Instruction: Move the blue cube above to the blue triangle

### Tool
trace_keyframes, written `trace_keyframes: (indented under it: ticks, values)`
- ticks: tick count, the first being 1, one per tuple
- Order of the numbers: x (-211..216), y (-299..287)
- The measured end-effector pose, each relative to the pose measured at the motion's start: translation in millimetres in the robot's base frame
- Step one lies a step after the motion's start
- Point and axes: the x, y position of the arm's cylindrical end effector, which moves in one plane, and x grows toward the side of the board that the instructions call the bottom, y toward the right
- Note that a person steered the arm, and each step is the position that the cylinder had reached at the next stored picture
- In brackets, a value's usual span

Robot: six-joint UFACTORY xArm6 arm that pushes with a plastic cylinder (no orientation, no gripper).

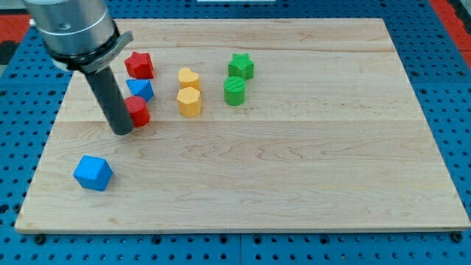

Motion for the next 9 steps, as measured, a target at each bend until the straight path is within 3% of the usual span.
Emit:
trace_keyframes:
  ticks: [1,2,3,4,5,7,9]
  values:
    - [-10,20]
    - [18,26]
    - [86,26]
    - [108,2]
    - [107,-48]
    - [51,-49]
    - [52,-60]
